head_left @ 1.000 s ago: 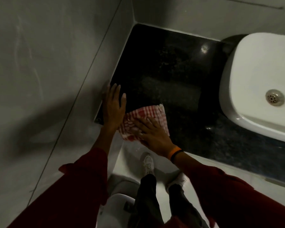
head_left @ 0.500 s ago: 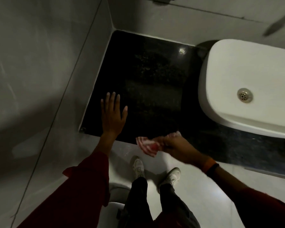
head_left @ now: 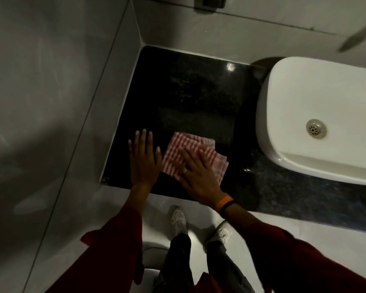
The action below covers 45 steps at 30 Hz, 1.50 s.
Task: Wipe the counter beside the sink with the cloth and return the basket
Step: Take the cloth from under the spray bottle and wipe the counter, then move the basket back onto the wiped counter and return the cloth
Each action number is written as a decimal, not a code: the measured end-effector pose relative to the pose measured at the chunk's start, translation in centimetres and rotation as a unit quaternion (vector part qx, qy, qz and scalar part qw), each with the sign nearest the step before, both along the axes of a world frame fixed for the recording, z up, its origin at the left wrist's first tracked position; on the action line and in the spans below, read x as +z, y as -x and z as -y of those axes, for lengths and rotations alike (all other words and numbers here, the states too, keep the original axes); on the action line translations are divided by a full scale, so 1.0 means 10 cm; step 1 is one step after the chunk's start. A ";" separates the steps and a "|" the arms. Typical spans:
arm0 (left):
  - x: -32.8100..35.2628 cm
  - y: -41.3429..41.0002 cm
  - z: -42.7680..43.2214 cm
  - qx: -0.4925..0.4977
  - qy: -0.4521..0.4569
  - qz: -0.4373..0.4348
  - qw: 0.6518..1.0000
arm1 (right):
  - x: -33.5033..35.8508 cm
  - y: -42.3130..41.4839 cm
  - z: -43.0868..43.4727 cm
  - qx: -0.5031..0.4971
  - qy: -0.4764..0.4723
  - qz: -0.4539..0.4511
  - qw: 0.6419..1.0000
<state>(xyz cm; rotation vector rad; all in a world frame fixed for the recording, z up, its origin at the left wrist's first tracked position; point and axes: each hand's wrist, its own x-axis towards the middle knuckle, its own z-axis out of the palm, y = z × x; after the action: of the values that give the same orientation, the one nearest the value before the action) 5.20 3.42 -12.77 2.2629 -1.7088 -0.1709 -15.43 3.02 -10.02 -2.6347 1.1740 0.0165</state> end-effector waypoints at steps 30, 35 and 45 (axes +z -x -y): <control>0.07 0.27 -0.15 -0.031 0.026 0.021 0.999 | 0.06 0.52 0.25 -0.095 0.048 0.120 0.987; 0.18 1.71 -0.58 -0.179 0.024 -0.007 0.984 | 0.01 1.89 -0.59 -0.212 0.041 0.066 0.974; 0.61 4.89 -0.39 -0.344 0.039 -0.062 0.936 | 0.39 4.64 -0.57 -0.375 0.111 0.064 0.918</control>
<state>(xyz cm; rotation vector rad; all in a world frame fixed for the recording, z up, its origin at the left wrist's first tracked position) -43.68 7.34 -6.62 1.4733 -2.3097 -0.3727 -61.82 8.76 -6.16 -2.1221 2.1471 -0.4461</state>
